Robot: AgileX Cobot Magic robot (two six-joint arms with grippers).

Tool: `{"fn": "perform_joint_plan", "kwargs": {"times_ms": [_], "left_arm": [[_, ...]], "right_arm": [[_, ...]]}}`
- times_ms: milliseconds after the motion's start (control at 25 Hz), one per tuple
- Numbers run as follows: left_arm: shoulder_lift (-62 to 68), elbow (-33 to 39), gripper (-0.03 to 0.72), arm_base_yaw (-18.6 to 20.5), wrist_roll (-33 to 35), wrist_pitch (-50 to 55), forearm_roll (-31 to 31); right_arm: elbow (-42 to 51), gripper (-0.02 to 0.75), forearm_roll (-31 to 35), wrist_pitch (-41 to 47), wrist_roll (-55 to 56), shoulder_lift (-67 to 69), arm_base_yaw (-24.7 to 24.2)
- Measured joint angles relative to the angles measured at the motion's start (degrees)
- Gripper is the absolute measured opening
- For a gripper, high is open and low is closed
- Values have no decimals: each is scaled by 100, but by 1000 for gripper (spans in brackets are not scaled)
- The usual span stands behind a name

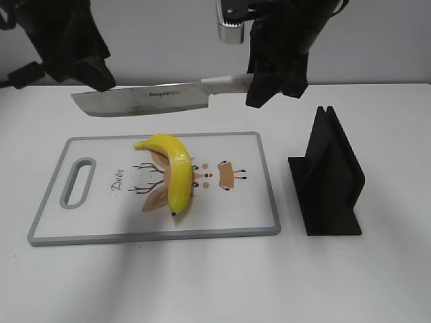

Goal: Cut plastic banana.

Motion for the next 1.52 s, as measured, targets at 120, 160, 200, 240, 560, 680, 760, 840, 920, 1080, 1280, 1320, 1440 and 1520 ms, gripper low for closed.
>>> {"fn": "perform_joint_plan", "kwargs": {"times_ms": [120,160,200,240,560,680,760,840,920,1080,1280,1320,1440,1520], "left_arm": [[246,0,531,-17,7,-130,33],[302,0,531,-17,12,-144,66],[359,0,531,-17,12,-164,90],[413,0,531,-17,12,-171,99],[678,0,476,-17,14,-307,98],[677,0,356,-17,14,-311,92],[677,0,218,-17,18,-327,65],[677,0,78,-17,18,-353,43],[678,0,10,-17,56,-391,43],[755,0,-5,-17,141,-487,26],[1093,0,-8,-17,159,-593,-50],[1205,0,-8,-17,159,-598,-57],[1570,0,-9,-17,159,-673,-45],[1893,0,-9,-12,159,-822,-30]], "right_arm": [[0,167,56,-80,-102,32,0],[0,167,63,-80,-110,40,0],[0,167,63,-75,-117,52,0],[0,167,74,-75,-120,60,0],[0,166,86,-91,-131,86,0],[-4,166,86,-162,-131,86,0],[-4,166,81,-232,-120,86,0],[-6,166,81,-316,-97,86,0],[-11,166,44,-404,-97,86,0],[-11,166,-22,-496,-119,91,0],[-11,166,-85,-541,-137,319,-50],[-11,166,-85,-541,-150,425,-55],[-11,166,-74,-580,-149,780,-67],[-11,166,-85,-698,-149,1068,-67]]}}
